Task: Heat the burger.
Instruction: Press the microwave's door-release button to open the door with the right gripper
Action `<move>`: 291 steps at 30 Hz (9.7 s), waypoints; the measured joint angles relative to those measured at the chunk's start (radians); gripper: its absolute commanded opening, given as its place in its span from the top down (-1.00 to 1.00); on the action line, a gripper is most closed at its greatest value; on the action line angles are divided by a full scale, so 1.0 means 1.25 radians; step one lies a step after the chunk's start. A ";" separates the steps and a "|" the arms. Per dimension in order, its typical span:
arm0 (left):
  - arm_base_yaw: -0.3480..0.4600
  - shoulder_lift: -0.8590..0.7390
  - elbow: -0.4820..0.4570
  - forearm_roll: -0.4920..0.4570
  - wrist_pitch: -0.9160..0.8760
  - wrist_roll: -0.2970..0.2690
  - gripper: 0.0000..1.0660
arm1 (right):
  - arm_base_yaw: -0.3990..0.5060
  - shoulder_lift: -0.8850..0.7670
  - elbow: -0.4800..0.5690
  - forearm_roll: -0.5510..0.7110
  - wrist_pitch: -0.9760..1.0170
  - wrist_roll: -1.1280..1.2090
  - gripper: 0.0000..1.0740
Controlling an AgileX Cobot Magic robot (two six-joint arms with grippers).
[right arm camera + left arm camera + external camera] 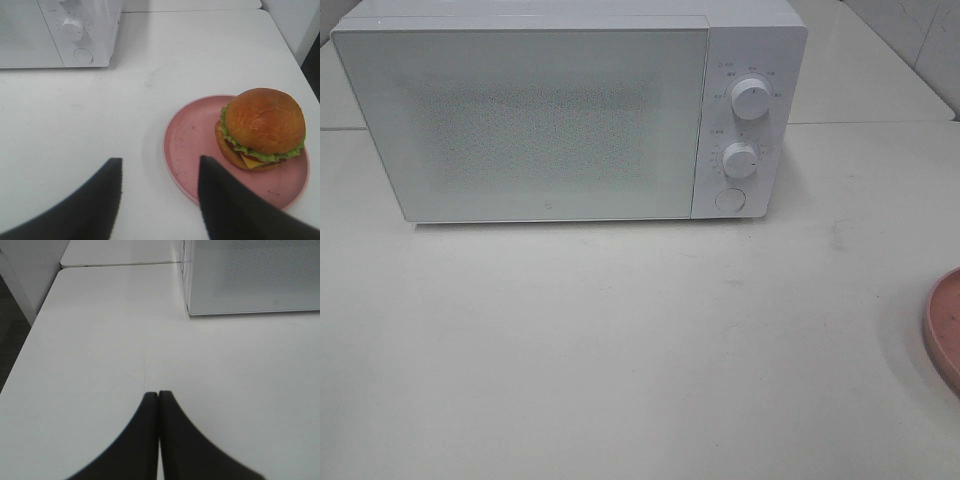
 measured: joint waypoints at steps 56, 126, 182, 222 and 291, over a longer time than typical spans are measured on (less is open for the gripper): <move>0.000 0.000 0.000 0.000 0.000 0.000 1.00 | 0.000 0.673 -0.030 -0.001 -0.556 0.000 -0.66; 0.000 0.000 0.000 0.000 0.000 0.000 1.00 | 0.710 1.195 0.193 0.827 -1.712 -0.432 -0.43; 0.000 0.000 0.000 0.000 0.000 0.000 1.00 | 0.734 1.311 0.118 0.865 -1.677 0.752 0.08; 0.000 0.000 0.000 0.000 0.000 0.000 1.00 | 0.577 1.441 -0.007 0.700 -1.605 0.969 0.98; 0.000 0.000 0.000 0.000 0.000 0.000 1.00 | 0.408 1.725 -0.298 0.566 -1.558 0.986 0.99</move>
